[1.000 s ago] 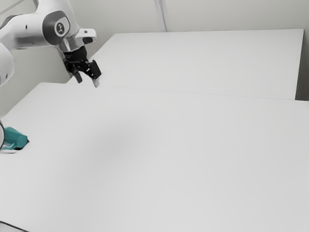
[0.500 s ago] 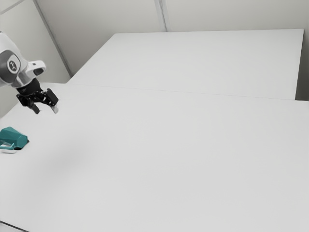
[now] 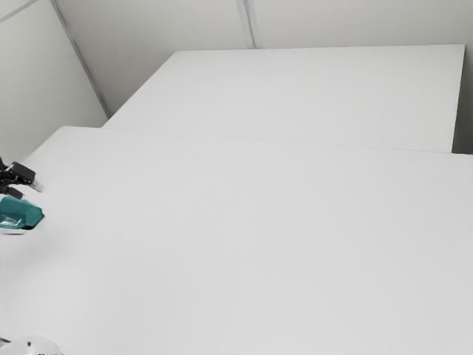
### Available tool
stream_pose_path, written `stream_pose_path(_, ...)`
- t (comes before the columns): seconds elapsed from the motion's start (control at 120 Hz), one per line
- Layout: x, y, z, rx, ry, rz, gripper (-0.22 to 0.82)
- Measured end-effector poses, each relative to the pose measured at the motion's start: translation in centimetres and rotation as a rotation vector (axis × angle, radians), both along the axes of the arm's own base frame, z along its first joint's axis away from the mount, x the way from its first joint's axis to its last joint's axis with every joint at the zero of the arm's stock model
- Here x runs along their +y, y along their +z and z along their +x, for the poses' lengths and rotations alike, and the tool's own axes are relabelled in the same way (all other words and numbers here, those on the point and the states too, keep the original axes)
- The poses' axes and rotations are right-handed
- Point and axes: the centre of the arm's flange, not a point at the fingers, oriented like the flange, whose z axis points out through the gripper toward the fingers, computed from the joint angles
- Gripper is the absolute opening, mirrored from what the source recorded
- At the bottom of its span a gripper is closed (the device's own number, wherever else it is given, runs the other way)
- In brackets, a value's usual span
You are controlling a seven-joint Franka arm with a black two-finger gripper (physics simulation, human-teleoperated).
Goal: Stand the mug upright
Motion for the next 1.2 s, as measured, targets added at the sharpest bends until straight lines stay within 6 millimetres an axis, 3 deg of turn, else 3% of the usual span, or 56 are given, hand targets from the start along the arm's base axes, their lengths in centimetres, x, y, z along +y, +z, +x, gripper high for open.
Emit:
stream_pose_path(0.075, 3.6, -0.4, -2.8, -0.032, -0.014, -0.006, 0.6)
stream_pose_path(0.2, 7.4, 0.0, -7.0, -0.069, -0.085, 0.003, 0.6)
stream_pose_path(0.35, 11.3, -1.2, -6.8, -0.131, -0.229, 0.025, 0.6)
stream_pose_path(0.5, 16.0, -3.6, -9.7, -0.202, -0.288, 0.043, 0.6)
stream_pose_path(0.667, 18.0, -5.5, -12.1, -0.27, -0.362, 0.066, 0.6)
stream_pose_path(0.925, 20.5, -8.7, -10.4, -0.385, -0.471, 0.114, 0.6)
stream_pose_path(1.2, 21.9, -10.8, -11.7, -0.557, -0.421, 0.121, 0.6)
